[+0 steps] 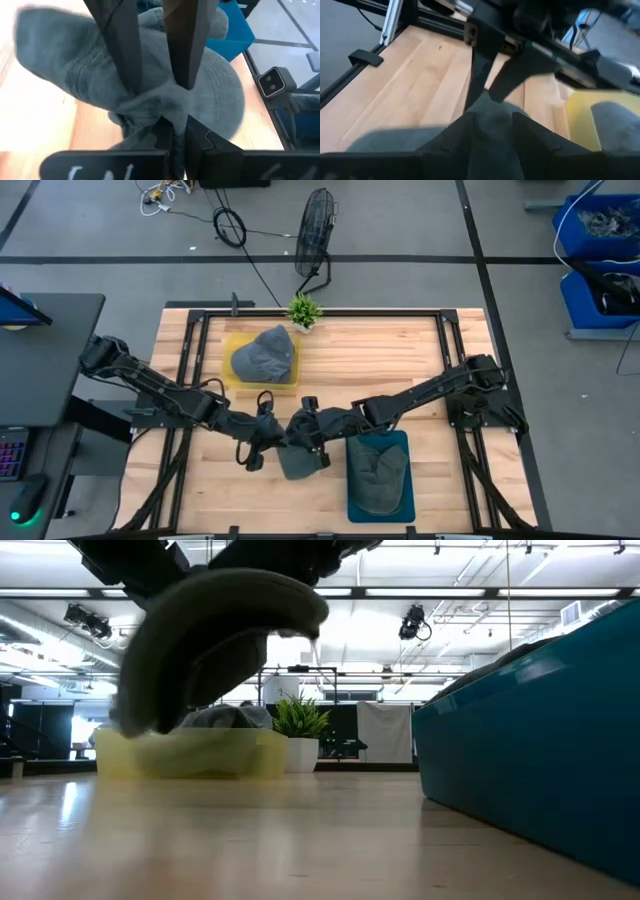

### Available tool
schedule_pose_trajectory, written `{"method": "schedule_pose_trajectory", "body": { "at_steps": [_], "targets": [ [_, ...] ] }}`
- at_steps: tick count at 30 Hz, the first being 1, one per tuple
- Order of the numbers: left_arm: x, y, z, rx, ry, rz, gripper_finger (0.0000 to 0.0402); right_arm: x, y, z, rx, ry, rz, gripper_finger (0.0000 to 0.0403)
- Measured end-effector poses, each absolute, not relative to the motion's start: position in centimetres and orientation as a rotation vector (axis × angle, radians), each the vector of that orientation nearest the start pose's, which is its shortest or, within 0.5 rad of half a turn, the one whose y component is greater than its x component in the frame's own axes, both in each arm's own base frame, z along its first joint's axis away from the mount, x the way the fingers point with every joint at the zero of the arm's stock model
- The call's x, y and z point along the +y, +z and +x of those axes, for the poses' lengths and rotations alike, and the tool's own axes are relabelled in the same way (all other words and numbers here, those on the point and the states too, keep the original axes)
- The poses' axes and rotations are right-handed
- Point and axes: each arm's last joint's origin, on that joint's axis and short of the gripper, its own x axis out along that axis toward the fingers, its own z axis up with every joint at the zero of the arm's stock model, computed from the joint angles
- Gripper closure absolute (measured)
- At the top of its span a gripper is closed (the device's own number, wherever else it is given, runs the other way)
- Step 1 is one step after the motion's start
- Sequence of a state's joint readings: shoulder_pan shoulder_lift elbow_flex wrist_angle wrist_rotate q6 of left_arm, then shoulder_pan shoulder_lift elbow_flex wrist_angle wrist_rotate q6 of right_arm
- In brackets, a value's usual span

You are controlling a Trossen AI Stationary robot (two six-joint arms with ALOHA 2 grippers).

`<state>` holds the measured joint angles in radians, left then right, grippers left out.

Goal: Pick & Place hat
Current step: Put the black cap into the blue bin

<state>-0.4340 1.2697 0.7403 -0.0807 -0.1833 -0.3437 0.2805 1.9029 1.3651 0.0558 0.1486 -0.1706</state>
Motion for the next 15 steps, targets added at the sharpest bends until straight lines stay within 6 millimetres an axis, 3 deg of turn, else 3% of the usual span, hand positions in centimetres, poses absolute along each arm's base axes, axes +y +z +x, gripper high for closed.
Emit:
{"method": "schedule_pose_trajectory", "body": {
  "at_steps": [10,15],
  "targets": [
    [-10.6,22.8,24.0,0.611,-0.169,-0.103,0.038,10.6,22.4,41.7,0.547,0.136,-0.216,0.0263],
    [-10.6,22.8,24.1,0.61,-0.162,-0.102,0.0379,10.6,21.9,41.3,0.622,0.113,-0.145,0.0315]
  ]
}}
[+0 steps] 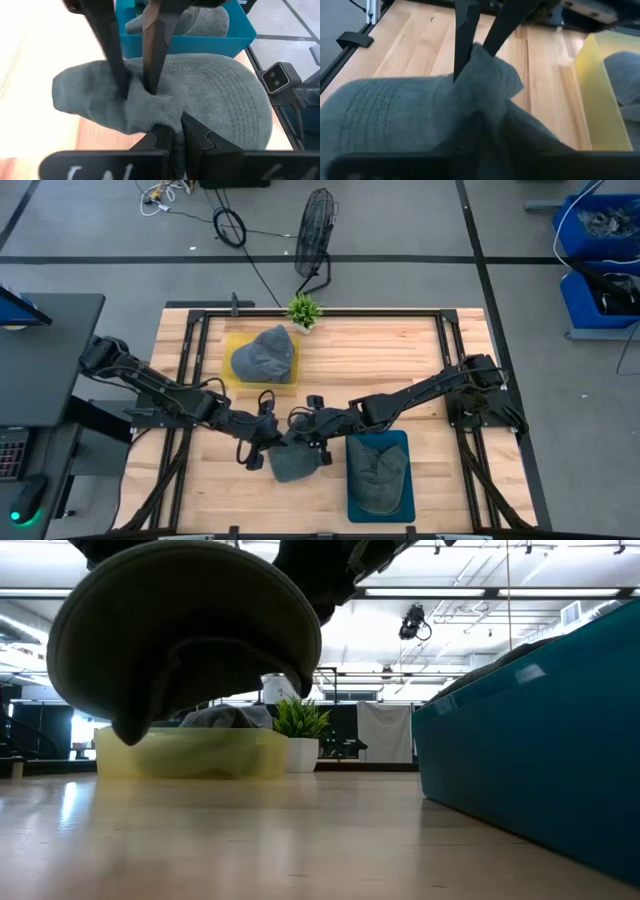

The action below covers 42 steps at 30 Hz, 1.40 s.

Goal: Pick & Place hat
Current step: Put the black cap into the blue bin

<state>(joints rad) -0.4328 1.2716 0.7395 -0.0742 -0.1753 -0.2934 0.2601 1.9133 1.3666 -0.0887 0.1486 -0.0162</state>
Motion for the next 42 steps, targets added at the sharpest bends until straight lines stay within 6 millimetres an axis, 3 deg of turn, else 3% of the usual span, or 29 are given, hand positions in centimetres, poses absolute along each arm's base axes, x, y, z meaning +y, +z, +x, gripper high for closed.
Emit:
{"method": "schedule_pose_trajectory", "body": {
  "at_steps": [3,5,13,22,27,30,38,42],
  "targets": [
    [-10.3,22.8,24.2,0.609,-0.154,-0.104,0.0377,10.8,21.8,41.2,0.635,0.116,-0.144,0.0375],
    [-10.2,22.8,24.3,0.608,-0.149,-0.106,0.0374,10.9,21.8,41.1,0.638,0.113,-0.149,0.0392],
    [-10.1,22.7,24.1,0.628,-0.152,-0.073,0.0341,12.5,22.0,40.4,0.648,0.122,-0.173,0.0398],
    [-10.1,22.7,24.1,0.631,-0.142,-0.076,0.0265,13.9,26.3,39.2,0.724,0.051,-0.282,0.0401],
    [-10.1,22.7,24.1,0.631,-0.131,-0.105,0.0245,15.0,30.5,36.9,0.852,0.034,-0.328,0.0402],
    [-10.0,22.6,24.1,0.64,-0.13,-0.102,0.0244,15.5,31.8,35.2,0.947,-0.015,-0.282,0.0402],
    [-9.9,22.1,23.7,0.701,-0.119,-0.082,0.0245,19.3,32.2,30.7,1.102,-0.067,-0.207,0.0403],
    [-9.8,22.0,23.6,0.723,-0.111,-0.084,0.0245,21.0,32.1,28.1,1.098,-0.191,-0.215,0.0403]
  ]
}}
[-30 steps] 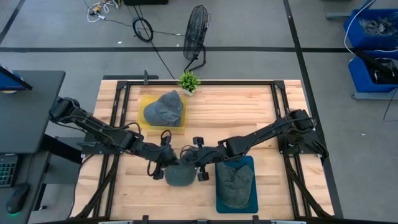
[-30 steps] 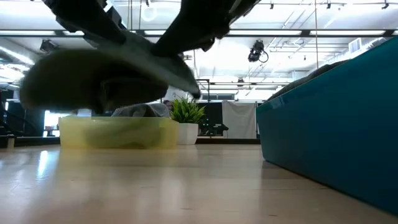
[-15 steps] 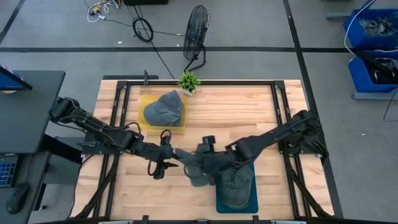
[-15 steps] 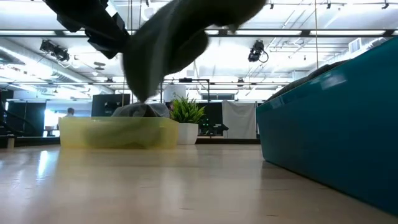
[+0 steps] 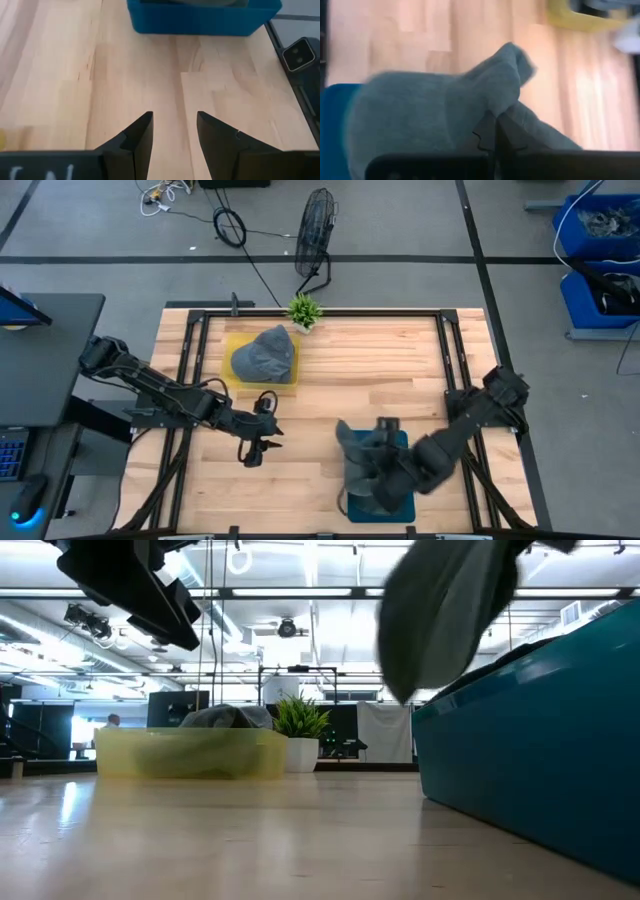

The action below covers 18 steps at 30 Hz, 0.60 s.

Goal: Pick & Place hat
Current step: Put the black cap into the blue bin

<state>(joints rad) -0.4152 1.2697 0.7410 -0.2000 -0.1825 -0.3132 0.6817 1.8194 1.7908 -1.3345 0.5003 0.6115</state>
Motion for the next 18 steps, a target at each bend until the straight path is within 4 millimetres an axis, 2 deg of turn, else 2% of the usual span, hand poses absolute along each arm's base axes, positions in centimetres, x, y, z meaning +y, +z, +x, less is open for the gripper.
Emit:
{"method": "schedule_pose_trajectory", "body": {
  "at_steps": [4,9,13,18],
  "targets": [
    [-9.8,22.0,23.6,0.724,-0.105,-0.099,0.0245,22.7,32.1,25.6,1.05,-0.303,-0.205,0.0403],
    [-9.8,22.0,23.6,0.724,-0.105,-0.1,0.0245,24.6,32.2,23.1,0.994,-0.336,-0.17,0.0403],
    [-9.8,22.0,23.6,0.724,-0.105,-0.1,0.0246,26.0,31.6,22.6,0.939,-0.299,-0.132,0.0403],
    [-9.8,22.0,23.6,0.724,-0.105,-0.1,0.0246,27.1,29.1,22.7,0.918,-0.225,-0.157,0.0403]
  ]
}}
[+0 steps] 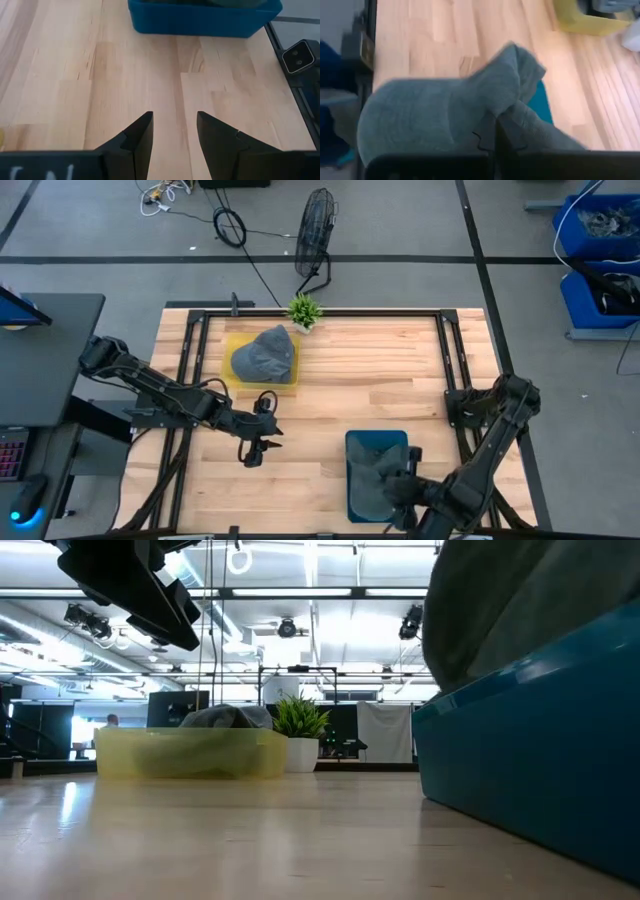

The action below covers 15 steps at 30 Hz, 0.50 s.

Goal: Pick & Place hat
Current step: Put the black cap into the blue bin

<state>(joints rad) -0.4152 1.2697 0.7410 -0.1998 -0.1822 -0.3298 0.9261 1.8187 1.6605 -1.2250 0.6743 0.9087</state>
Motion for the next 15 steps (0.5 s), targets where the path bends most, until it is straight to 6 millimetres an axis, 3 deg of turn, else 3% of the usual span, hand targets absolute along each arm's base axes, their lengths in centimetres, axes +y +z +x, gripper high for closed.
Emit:
{"method": "schedule_pose_trajectory", "body": {
  "at_steps": [4,11,15],
  "targets": [
    [-9.8,22.0,23.6,0.724,-0.105,-0.1,0.0246,26.9,26.7,22.2,0.963,-0.24,-0.197,0.0403],
    [-9.8,22.0,23.6,0.725,-0.105,-0.099,0.0246,25.5,20.6,21.0,1.07,-0.312,-0.161,0.0399],
    [-9.8,22.0,23.6,0.725,-0.105,-0.099,0.0246,25.4,19.2,20.9,1.069,-0.293,-0.119,0.0378]
  ]
}}
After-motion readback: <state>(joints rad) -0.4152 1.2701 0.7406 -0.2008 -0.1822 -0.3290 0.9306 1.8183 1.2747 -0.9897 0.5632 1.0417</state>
